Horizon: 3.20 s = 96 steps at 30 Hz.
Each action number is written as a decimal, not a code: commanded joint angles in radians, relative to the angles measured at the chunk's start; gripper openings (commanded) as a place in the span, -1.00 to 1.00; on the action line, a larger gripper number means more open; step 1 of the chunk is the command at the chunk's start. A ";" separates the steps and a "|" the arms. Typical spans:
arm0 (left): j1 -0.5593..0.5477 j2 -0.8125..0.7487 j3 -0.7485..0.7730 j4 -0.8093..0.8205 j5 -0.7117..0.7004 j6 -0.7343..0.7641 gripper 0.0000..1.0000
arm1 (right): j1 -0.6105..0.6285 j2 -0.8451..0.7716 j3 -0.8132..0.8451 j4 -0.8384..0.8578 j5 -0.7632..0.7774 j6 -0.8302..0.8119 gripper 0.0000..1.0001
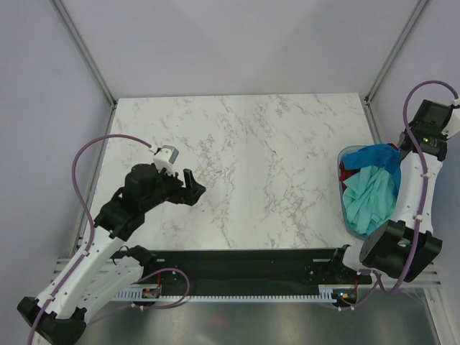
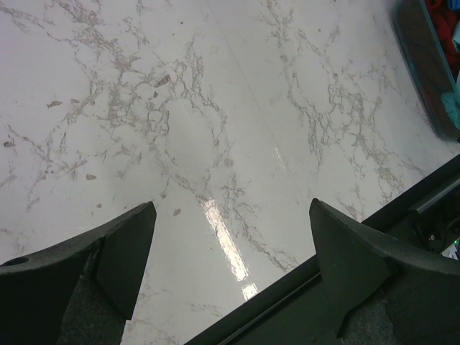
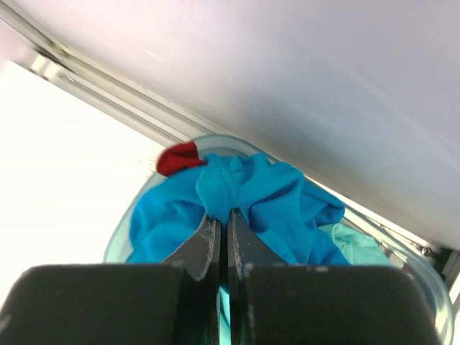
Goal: Fold and stack the t-shirts
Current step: Grab the tshirt from the pile, then move the tshirt to the center of the board, then flatten the tshirt out
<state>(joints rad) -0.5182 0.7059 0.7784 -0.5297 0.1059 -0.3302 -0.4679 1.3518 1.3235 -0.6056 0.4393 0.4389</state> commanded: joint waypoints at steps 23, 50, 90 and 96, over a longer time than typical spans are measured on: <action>0.001 -0.135 0.009 0.020 -0.063 0.042 0.92 | 0.000 0.119 1.003 0.250 -0.358 0.174 -1.00; 0.001 -0.117 0.160 -0.185 -0.058 -0.049 0.87 | 0.913 0.297 0.974 0.028 -0.400 0.287 -1.00; 0.018 0.999 0.468 -0.085 -0.302 -0.085 0.47 | 0.753 0.118 -0.105 -0.023 -0.338 0.024 0.04; 0.240 0.831 0.276 -0.084 -0.214 -0.220 0.42 | 0.752 0.072 -0.214 -0.014 -0.321 0.049 -0.02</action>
<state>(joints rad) -0.3935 1.6508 1.0882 -0.6113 -0.1322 -0.4545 0.2874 1.4643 1.1606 -0.6445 0.1246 0.4774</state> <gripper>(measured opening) 0.715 0.490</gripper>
